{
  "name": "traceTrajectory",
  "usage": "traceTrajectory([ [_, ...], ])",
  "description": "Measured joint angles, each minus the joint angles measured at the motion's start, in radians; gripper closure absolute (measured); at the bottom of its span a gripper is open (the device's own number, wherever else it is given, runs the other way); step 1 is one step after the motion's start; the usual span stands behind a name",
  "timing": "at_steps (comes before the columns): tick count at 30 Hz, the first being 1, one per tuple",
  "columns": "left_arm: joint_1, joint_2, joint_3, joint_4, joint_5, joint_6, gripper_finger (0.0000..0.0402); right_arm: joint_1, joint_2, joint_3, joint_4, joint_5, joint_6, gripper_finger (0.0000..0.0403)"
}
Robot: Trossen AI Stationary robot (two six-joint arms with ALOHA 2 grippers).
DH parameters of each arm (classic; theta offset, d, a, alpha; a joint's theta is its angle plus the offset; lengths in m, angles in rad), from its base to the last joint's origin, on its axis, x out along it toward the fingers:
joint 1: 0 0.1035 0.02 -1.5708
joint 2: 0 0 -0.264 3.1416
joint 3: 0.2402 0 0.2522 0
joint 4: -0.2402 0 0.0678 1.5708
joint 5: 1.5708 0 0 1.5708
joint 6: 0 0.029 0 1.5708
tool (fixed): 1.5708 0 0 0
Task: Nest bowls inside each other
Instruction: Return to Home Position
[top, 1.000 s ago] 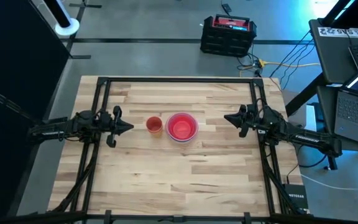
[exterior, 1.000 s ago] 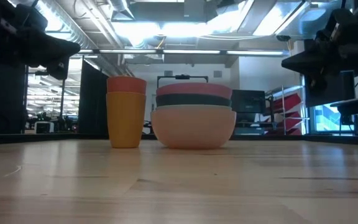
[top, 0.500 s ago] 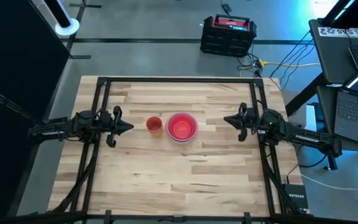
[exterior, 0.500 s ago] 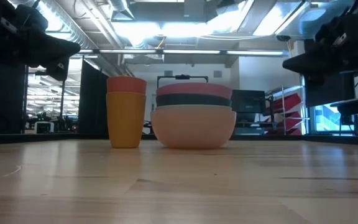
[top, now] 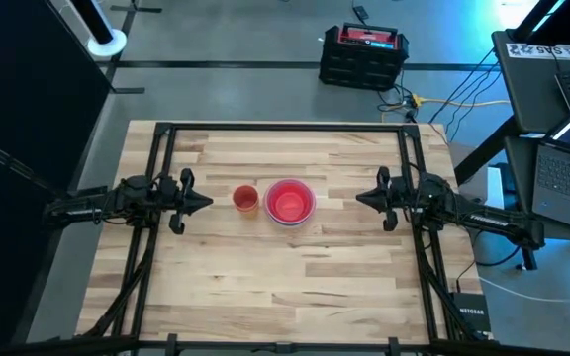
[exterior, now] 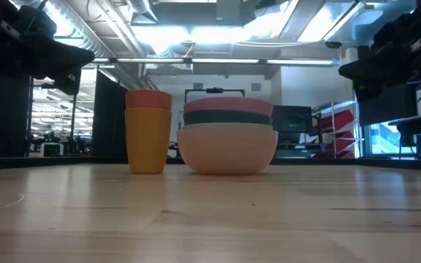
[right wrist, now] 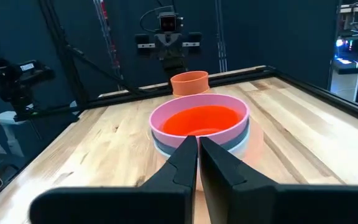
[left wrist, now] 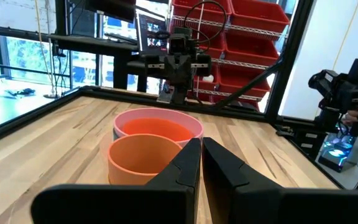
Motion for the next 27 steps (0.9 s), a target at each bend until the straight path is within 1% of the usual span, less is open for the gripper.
traceTrajectory([
  [24,0.0,0.0,0.0,0.0,0.0,0.0,0.0402,0.001,0.0,0.0,-0.017,0.006,-0.015,0.0402],
  [27,0.0,0.0,0.0,0.0,0.0,0.0,0.0402,0.024,0.0,0.0,-0.017,0.007,-0.016,0.0402],
])
